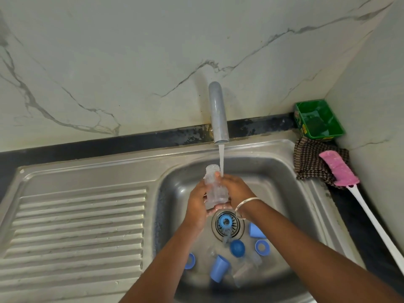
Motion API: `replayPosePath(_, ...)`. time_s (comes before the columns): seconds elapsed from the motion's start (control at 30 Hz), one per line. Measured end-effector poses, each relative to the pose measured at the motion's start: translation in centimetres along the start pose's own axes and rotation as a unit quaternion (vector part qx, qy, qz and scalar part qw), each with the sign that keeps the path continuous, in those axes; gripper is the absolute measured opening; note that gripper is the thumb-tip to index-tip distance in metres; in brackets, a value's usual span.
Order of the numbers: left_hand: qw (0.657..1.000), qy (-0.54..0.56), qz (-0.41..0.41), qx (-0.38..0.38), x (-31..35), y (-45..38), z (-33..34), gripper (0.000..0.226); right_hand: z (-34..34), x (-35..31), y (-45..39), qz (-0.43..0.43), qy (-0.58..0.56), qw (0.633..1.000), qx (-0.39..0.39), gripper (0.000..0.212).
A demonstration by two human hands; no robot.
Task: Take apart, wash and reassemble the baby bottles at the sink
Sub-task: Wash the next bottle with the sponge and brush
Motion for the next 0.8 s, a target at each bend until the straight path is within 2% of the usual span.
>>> replayPosePath(0.1, 0.999, -0.03, 0.01, -0.008, -0.1, 0.3, 0.9, 0.02, -0.3, 0.7, -0.4, 0.073, -0.05, 0.995, 0.055, 0.037)
replayPosePath(0.23, 0.985, -0.153, 0.076, 0.022, -0.1, -0.8, 1.3, 0.025, -1.1, 1.4, -0.8, 0.118, -0.206, 0.968, 0.081, 0.044)
replayPosePath(0.33, 0.957, -0.266, 0.115, 0.028, -2.4, -3.5, 1.7, 0.051, -1.6, 1.7, -0.7, 0.168, -0.266, 0.946, 0.082, 0.04)
replayPosePath(0.43, 0.943, -0.301, 0.141, 0.031, 1.4, -2.0, 2.3, 0.043, -1.7, 2.5, -0.6, 0.195, -0.286, 0.935, 0.078, 0.044)
replayPosePath(0.5, 0.962, -0.243, 0.114, 0.043, 2.4, -1.8, 1.8, 0.037, -1.7, 2.6, -0.5, 0.185, -0.249, 0.948, 0.066, 0.047)
replayPosePath(0.57, 0.977, -0.193, 0.051, 0.072, 2.2, -2.0, 0.4, 0.028, -1.8, 2.1, -0.4, 0.129, -0.195, 0.971, 0.048, 0.045)
replayPosePath(0.67, 0.975, -0.21, 0.021, 0.064, 1.6, -2.2, -1.1, 0.021, -1.5, 1.1, 0.2, 0.02, -0.067, 0.998, -0.001, 0.029)
replayPosePath(0.73, 0.977, -0.2, 0.017, 0.071, 1.4, -2.0, -2.1, 0.025, -1.5, 1.0, 0.4, -0.063, 0.061, 0.996, -0.011, 0.038)
replayPosePath(0.8, 0.975, -0.203, 0.008, 0.095, 0.7, -1.7, -3.1, 0.031, -2.1, 0.7, 0.5, -0.15, 0.193, 0.969, 0.021, 0.051)
Point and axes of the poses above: each hand's wrist, its own y-axis away from the middle knuckle, its own z-axis out of the palm, x = y × z, the point moved 7 cm from there along -y, towards the middle knuckle, and after that the axes turned 5 degrees about -y, right-handed, at the moved point
